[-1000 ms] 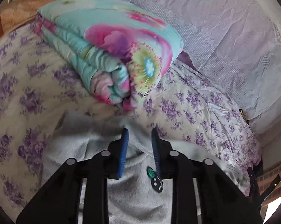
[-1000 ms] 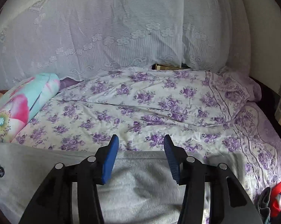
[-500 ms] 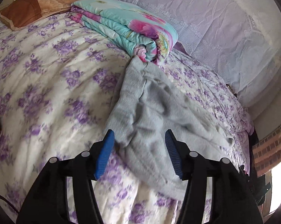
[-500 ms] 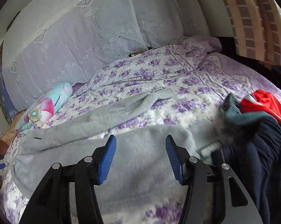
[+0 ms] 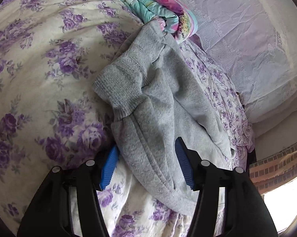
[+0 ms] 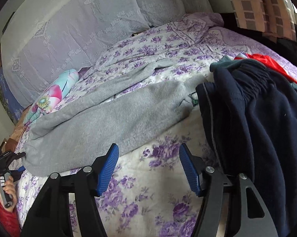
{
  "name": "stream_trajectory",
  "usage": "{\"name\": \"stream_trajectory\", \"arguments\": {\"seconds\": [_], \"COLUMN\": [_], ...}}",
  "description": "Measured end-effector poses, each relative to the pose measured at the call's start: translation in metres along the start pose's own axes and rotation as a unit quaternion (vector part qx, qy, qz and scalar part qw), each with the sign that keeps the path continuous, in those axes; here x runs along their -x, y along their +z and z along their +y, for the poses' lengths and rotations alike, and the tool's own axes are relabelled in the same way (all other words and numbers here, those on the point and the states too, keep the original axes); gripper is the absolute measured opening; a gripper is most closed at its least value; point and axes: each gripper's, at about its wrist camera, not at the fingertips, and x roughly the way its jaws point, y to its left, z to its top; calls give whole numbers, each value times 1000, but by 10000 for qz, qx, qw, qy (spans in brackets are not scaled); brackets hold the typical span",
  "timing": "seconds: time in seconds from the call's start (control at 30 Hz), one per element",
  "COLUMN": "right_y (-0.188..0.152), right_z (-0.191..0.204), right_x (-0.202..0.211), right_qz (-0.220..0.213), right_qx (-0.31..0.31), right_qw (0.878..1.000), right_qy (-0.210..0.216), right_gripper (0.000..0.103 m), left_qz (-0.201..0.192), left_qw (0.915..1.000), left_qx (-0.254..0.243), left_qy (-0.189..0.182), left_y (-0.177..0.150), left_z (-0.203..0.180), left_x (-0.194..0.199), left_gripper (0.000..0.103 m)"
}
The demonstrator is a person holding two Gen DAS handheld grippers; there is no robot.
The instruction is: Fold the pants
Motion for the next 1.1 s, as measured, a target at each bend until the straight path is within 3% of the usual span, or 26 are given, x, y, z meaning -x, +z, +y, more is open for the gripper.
{"name": "stream_trajectory", "arguments": {"seconds": [0.13,0.2,0.27,0.33,0.4,0.43,0.47,0.57,0.77,0.9,1.0,1.1], "right_y": [-2,5,16,27,36,40,41,40,27,3,-20,-25], "right_z": [-10,-8,-5,-2,2,3,2,2,16,5,-9,-14], "right_x": [-33,-43,-57,-71,-81,-86,-90,-80,-20,-3,-17,-19], "right_qz": [531,471,541,535,458,453,506,405,179,501,928,967], "right_qx": [-600,-678,-746,-726,-595,-514,-503,-482,-73,-23,-37,-124], "right_qw": [9965,9960,9951,9954,9970,9976,9972,9974,9973,9954,9931,9920], "right_qy": [238,334,354,314,167,65,202,344,715,813,718,797], "right_gripper": [68,74,78,79,66,34,17,13,13,13,13,13], "left_qz": [-135,-152,-158,-109,-60,-50,-57,-144,-319,-165,39,122], "left_qw": [9999,9999,9998,9998,9998,9999,9999,9999,9990,9991,9997,9999], "left_qx": [4,31,86,184,182,147,111,-37,-289,-300,-241,94], "left_qy": [41,50,104,48,-13,-10,2,-1,-139,-253,-28,-67], "left_y": [7,9,12,14,15,15,14,14,7,-14,-34,-44], "left_z": [-4,-5,0,9,13,13,11,5,-4,14,38,63], "left_x": [-10,-10,-10,-9,-7,-5,-3,12,70,96,86,75], "left_gripper": [56,52,36,28,22,18,16,12,11,11,12,19]}}
